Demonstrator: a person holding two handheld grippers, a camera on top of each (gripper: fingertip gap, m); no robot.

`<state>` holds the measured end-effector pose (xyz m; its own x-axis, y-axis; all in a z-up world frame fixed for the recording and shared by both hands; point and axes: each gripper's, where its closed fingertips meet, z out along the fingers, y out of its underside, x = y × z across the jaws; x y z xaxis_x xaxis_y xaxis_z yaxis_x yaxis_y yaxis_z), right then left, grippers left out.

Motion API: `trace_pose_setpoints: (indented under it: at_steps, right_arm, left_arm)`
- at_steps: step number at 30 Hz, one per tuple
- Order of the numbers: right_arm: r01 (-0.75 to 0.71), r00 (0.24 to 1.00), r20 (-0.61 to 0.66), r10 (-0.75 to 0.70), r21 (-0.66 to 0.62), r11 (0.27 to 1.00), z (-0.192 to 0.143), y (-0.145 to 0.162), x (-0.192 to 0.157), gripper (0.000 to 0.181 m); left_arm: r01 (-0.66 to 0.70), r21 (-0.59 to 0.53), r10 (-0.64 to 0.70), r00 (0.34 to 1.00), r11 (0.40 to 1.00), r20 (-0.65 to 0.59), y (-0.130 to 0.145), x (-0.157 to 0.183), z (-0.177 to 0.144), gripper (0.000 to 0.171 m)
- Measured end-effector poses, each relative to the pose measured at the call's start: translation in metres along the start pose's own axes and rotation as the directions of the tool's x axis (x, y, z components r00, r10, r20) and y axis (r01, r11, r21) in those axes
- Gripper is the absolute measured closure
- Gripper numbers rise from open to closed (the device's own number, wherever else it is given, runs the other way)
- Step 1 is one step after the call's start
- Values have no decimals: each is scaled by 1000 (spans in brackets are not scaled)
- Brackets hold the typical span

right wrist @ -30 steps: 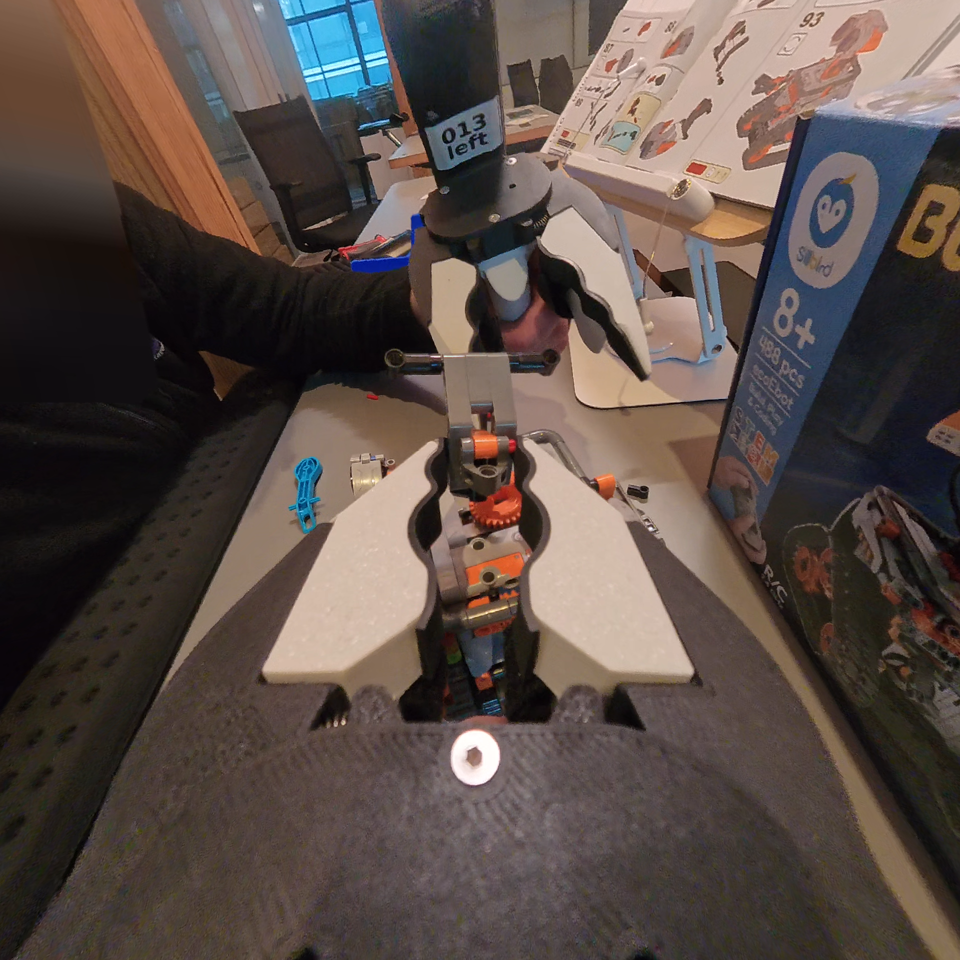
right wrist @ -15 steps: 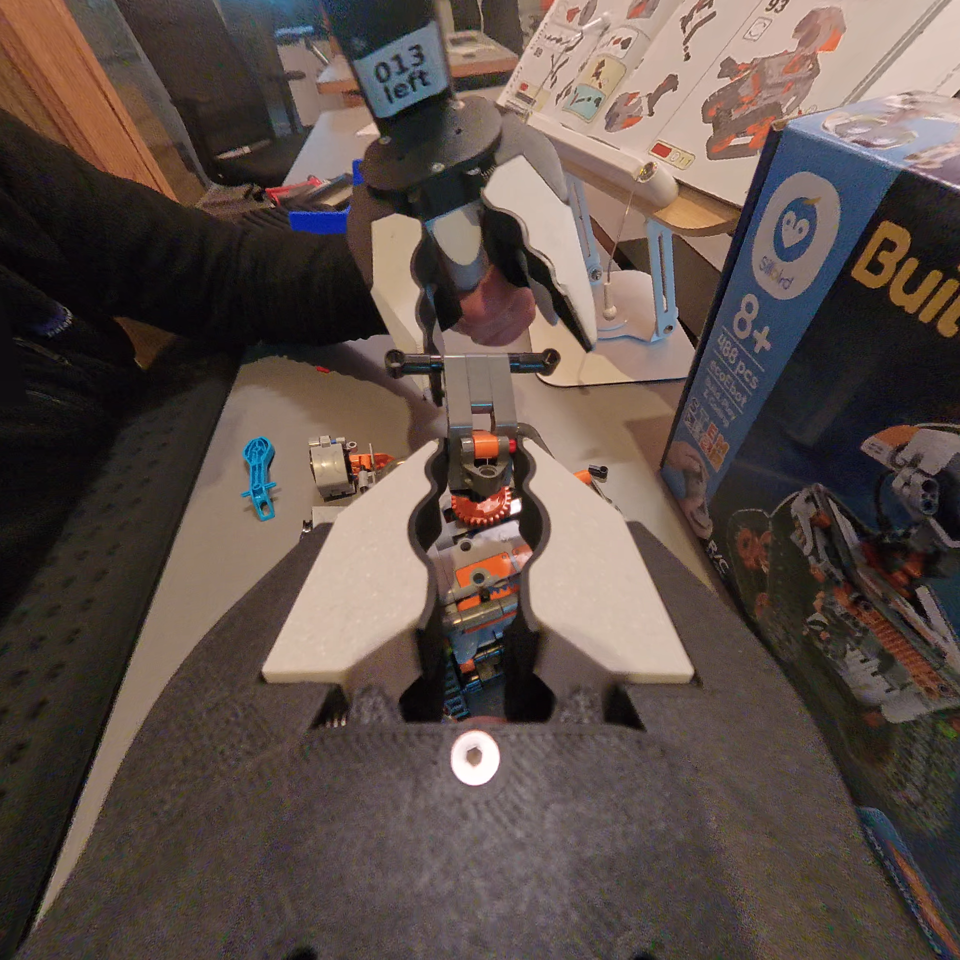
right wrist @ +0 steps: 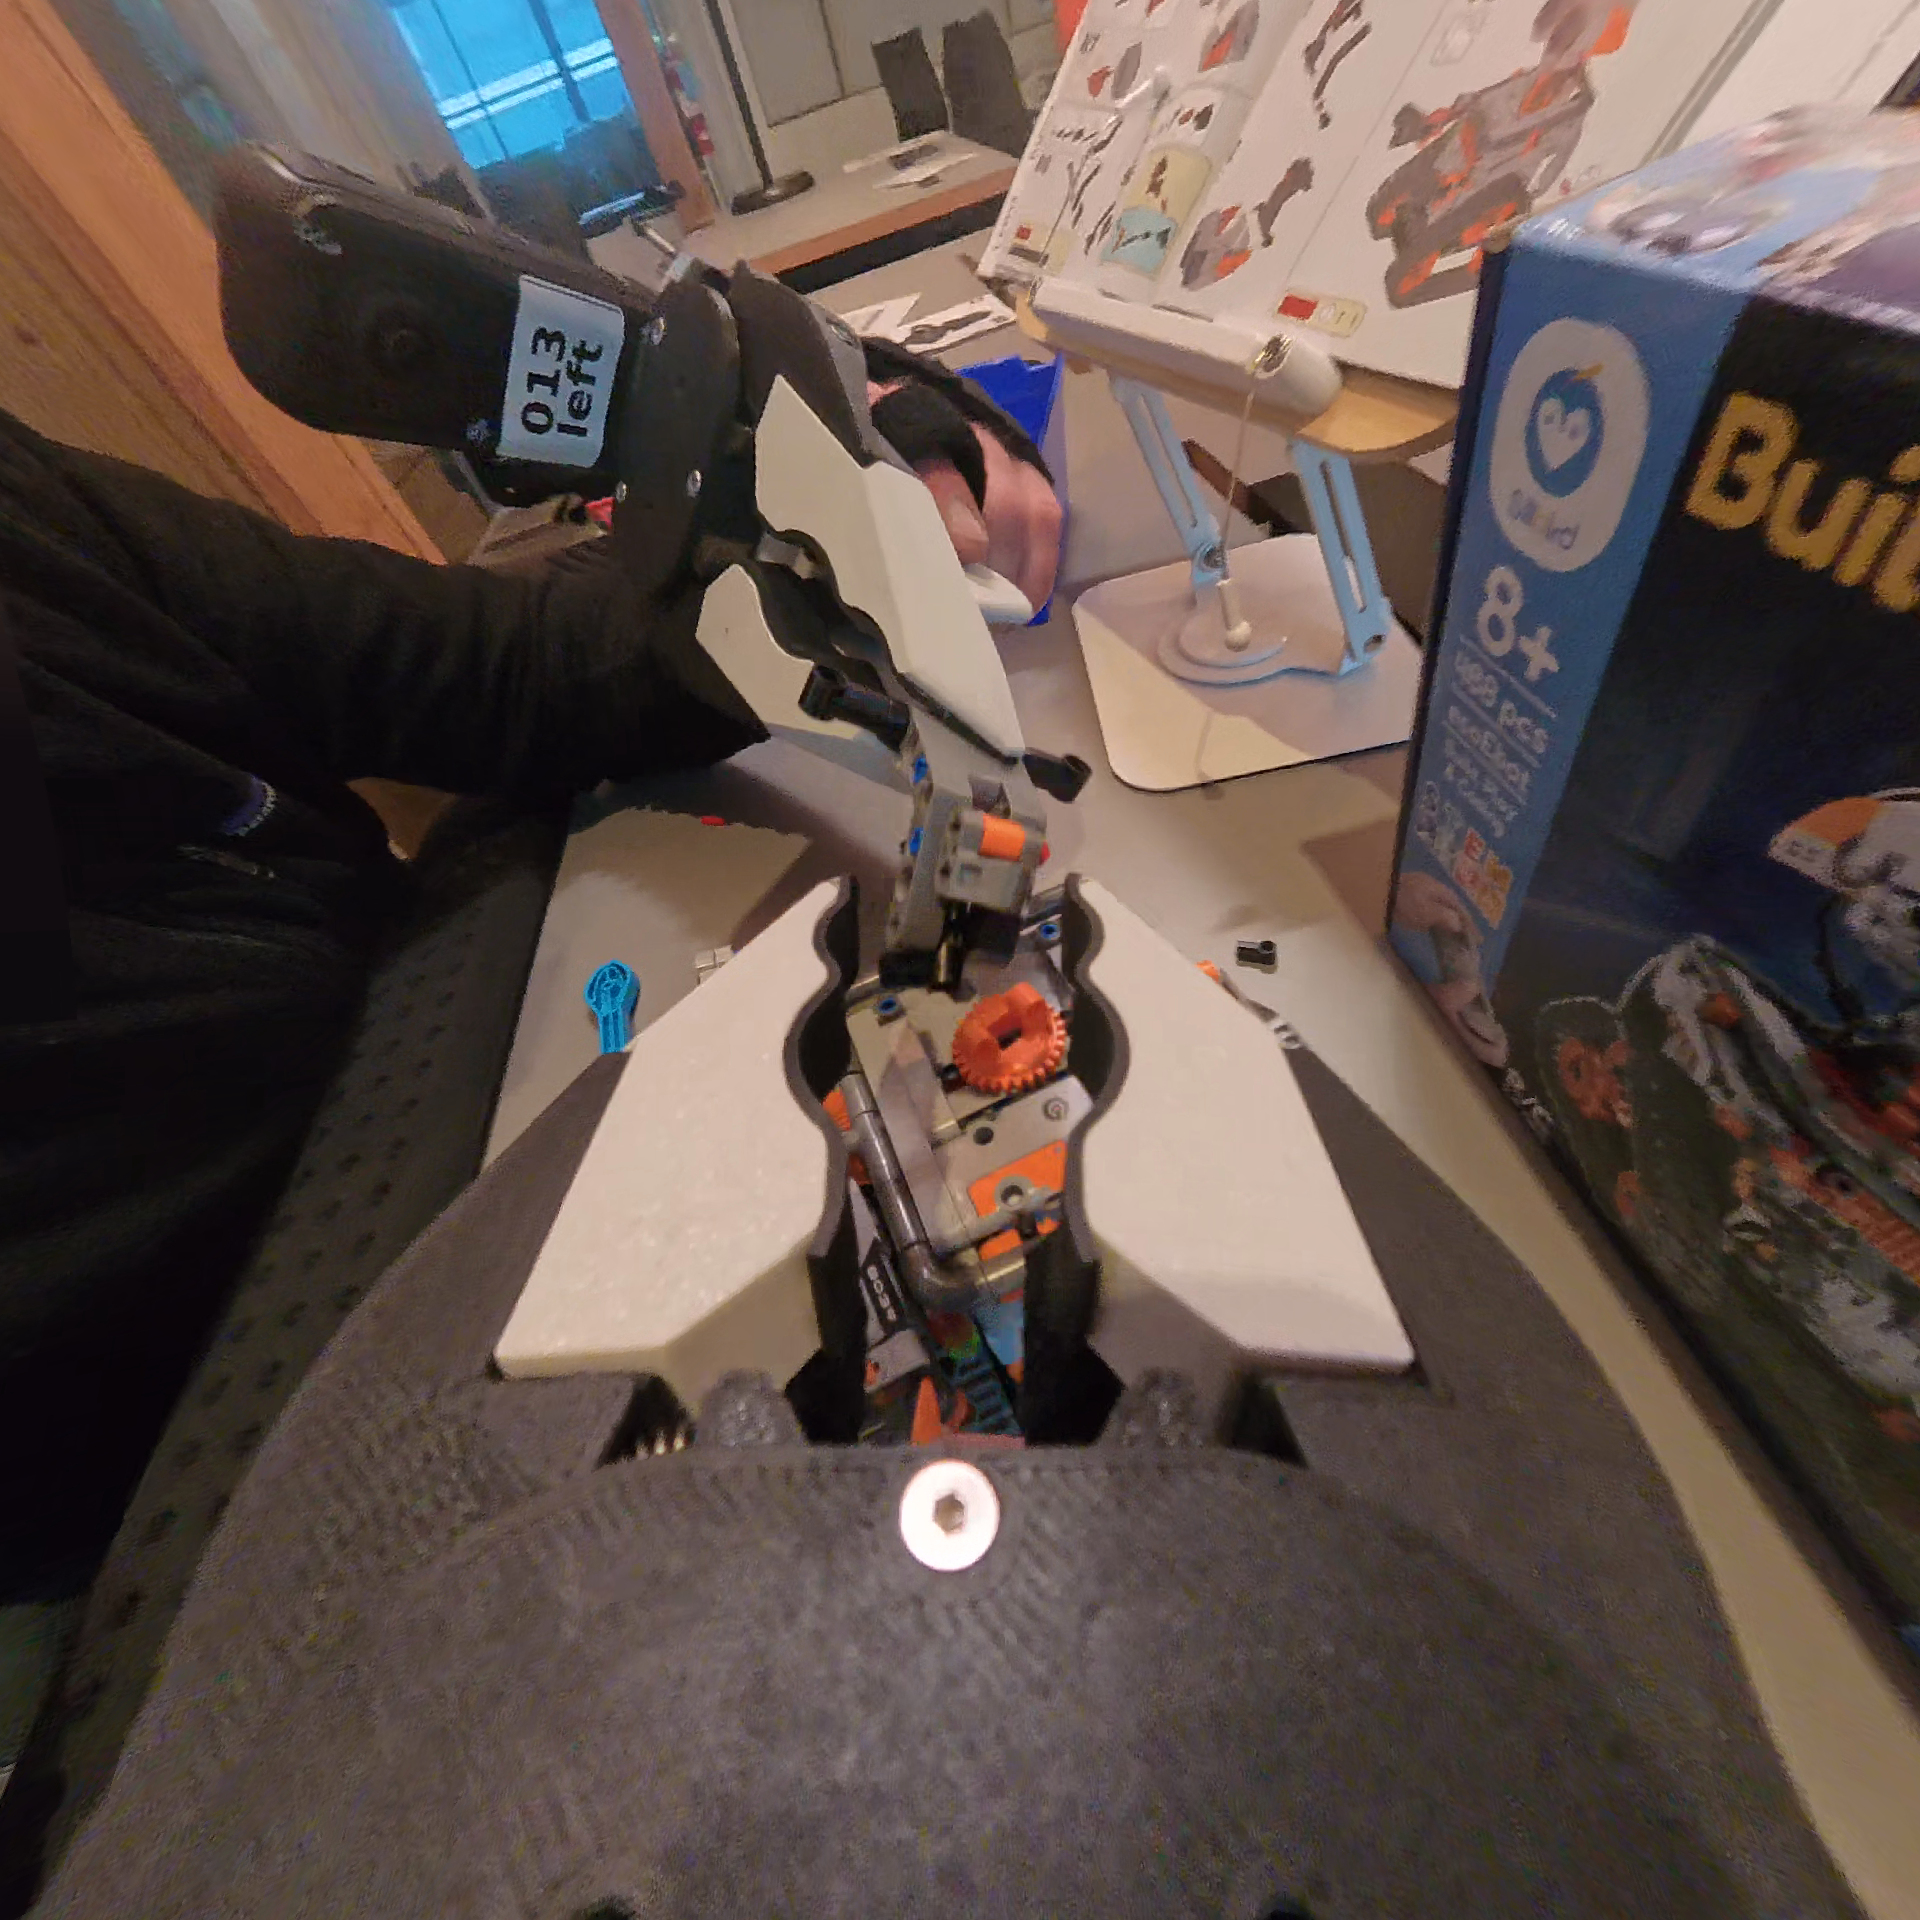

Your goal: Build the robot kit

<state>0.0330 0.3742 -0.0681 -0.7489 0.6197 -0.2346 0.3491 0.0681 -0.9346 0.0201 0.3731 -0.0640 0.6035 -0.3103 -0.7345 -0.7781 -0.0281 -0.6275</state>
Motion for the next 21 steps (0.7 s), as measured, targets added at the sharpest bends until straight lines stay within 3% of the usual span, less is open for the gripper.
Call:
trace_pose_setpoints:
  at_steps: [3,8,13,21]
  right_arm:
    - [41,999,-3,-40,33,999,-11,-9,-4,143]
    - [202,964,-163,-209,-62,977,-9,-6,6,143]
    - [292,913,-261,-313,-114,949,0,-11,9,157]
    - [298,907,-283,-312,-91,950,-3,-16,11,165]
  left_arm:
    - [63,19,-63,998,998,-1,2,-7,-3,165]
    - [188,45,-189,982,981,12,4,-20,-7,166]
    - [267,12,-267,964,964,-3,8,-22,-4,166]
    - [374,10,-372,925,927,-72,10,-19,-4,164]
